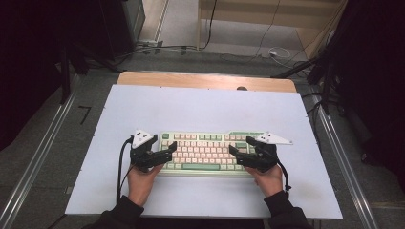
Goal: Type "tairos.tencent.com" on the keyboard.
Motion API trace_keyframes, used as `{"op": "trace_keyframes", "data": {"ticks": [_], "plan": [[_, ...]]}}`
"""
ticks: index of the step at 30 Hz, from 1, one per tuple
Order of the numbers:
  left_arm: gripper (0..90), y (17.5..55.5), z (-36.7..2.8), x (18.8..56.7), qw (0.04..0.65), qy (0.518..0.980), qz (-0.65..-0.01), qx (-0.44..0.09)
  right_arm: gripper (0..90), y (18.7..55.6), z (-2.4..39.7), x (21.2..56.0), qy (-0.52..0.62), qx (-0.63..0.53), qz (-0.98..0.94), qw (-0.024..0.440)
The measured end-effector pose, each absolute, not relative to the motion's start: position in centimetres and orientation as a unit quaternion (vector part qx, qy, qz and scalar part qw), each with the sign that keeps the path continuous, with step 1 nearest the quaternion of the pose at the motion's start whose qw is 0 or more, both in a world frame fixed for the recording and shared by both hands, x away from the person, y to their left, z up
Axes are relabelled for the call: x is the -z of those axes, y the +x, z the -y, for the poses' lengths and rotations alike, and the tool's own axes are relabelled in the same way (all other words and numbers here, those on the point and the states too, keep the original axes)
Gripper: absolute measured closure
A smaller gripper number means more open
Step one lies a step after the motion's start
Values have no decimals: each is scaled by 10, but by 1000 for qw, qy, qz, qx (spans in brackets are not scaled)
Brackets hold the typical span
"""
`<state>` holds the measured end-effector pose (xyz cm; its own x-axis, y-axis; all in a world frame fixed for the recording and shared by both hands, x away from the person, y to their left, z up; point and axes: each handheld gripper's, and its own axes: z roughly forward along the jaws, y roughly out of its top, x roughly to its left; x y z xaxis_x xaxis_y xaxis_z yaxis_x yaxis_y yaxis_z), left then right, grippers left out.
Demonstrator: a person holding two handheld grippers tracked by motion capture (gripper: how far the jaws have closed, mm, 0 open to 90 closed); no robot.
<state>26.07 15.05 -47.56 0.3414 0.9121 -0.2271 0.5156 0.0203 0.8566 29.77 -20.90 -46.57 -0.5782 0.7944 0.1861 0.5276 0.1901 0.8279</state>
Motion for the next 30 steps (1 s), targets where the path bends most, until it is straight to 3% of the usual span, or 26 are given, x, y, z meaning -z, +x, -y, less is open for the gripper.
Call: {"op": "trace_keyframes", "data": {"ticks": [15, 30], "plan": [[192, 248, -193, 478, 454, 635, -567, -261, 166, 295, 241, 466, 460, -454, -745, 163], [191, 242, -216, 481, 435, 619, -591, -280, 166, 291, 281, 468, 489, -444, -727, 186]]}}
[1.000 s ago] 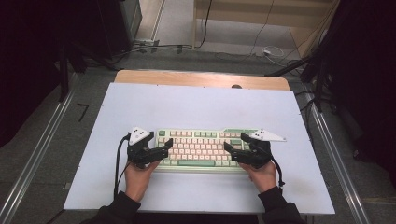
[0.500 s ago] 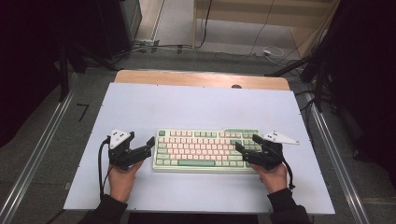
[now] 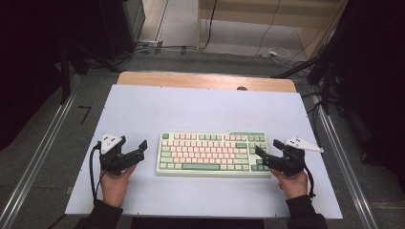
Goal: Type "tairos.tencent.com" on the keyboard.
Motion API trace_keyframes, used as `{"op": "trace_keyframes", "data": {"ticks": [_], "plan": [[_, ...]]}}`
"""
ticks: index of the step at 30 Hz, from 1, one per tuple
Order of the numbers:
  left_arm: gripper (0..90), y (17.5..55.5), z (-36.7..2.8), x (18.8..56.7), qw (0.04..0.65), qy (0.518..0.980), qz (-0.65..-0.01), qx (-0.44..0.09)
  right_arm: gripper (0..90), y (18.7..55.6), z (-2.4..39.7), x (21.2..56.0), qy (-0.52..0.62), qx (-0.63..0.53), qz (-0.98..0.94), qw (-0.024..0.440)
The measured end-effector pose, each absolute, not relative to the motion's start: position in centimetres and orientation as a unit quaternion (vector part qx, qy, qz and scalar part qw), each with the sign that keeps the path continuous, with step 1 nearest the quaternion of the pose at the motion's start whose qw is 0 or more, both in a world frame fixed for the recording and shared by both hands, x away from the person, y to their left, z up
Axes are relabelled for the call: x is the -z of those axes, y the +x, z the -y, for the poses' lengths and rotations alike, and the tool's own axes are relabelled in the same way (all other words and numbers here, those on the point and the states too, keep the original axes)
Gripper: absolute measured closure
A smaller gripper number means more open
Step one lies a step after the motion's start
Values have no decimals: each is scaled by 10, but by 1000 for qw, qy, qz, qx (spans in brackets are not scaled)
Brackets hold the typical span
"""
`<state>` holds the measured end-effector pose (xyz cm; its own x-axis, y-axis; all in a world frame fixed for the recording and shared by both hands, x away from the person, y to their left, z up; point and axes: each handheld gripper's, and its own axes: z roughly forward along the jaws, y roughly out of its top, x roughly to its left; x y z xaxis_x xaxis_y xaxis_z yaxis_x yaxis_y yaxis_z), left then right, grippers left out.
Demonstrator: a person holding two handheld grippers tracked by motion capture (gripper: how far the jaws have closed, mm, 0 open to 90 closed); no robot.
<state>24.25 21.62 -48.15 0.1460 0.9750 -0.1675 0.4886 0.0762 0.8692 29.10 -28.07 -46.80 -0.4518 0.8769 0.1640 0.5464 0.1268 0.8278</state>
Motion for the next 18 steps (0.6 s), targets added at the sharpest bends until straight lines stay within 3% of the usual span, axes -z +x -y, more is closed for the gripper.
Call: {"op": "trace_keyframes", "data": {"ticks": [18], "plan": [[191, 241, -245, 487, 413, 596, -623, -293, 166, 292, 336, 479, 540, -413, -700, 218]]}}
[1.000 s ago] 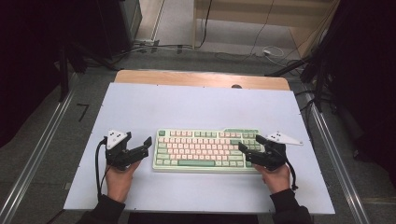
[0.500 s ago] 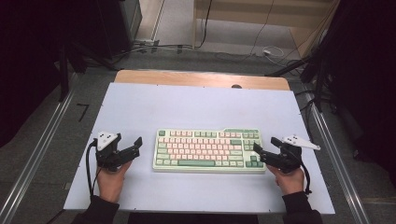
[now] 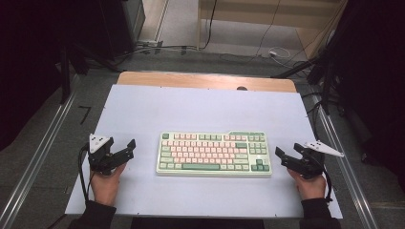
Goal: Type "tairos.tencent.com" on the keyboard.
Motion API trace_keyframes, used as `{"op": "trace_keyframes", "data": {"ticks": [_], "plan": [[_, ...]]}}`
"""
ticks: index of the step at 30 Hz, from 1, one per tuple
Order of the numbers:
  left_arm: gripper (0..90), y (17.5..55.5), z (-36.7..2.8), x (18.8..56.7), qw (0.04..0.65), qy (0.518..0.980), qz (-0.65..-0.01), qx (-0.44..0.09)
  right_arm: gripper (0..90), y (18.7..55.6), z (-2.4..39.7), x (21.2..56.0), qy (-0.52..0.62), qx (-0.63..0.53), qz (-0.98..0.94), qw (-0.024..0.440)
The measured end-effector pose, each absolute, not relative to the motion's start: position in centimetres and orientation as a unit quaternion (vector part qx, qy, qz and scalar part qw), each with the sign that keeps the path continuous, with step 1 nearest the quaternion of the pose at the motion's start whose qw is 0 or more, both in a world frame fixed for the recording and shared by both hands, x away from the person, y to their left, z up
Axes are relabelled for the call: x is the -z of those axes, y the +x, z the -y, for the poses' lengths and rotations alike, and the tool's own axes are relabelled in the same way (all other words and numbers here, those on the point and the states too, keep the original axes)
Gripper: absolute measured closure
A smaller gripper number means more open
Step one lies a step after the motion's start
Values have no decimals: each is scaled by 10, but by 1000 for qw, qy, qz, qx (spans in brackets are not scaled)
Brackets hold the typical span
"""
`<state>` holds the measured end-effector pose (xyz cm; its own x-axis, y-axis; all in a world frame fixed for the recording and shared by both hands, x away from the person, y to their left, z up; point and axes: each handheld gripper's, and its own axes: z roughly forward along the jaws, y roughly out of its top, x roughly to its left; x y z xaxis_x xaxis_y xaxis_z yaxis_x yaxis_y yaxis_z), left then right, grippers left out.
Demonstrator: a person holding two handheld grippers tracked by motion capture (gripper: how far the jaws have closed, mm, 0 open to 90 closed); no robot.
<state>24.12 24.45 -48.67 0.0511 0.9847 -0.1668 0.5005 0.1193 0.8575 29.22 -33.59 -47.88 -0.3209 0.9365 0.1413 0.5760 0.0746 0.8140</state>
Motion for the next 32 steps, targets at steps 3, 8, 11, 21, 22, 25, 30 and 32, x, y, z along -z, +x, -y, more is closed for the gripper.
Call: {"op": "trace_keyframes", "data": {"ticks": [3, 8, 11, 21, 22, 25, 30, 32], "plan": [[191, 241, -249, 488, 409, 593, -628, -295, 165, 294, 345, 481, 553, -407, -692, 222], [191, 243, -256, 489, 401, 585, -637, -302, 165, 297, 358, 485, 570, -401, -680, 228], [192, 245, -260, 491, 399, 578, -644, -302, 165, 298, 361, 486, 576, -399, -676, 229], [193, 251, -267, 496, 381, 573, -658, -307, 165, 299, 363, 488, 582, -393, -673, 233], [193, 251, -267, 496, 381, 573, -658, -306, 165, 299, 364, 488, 583, -393, -672, 232], [193, 252, -266, 496, 379, 574, -658, -305, 165, 300, 365, 490, 583, -391, -672, 234], [193, 253, -264, 498, 375, 579, -658, -302, 161, 301, 365, 491, 588, -389, -670, 232], [193, 254, -263, 499, 375, 579, -659, -301, 160, 302, 365, 492, 589, -388, -670, 232]]}}
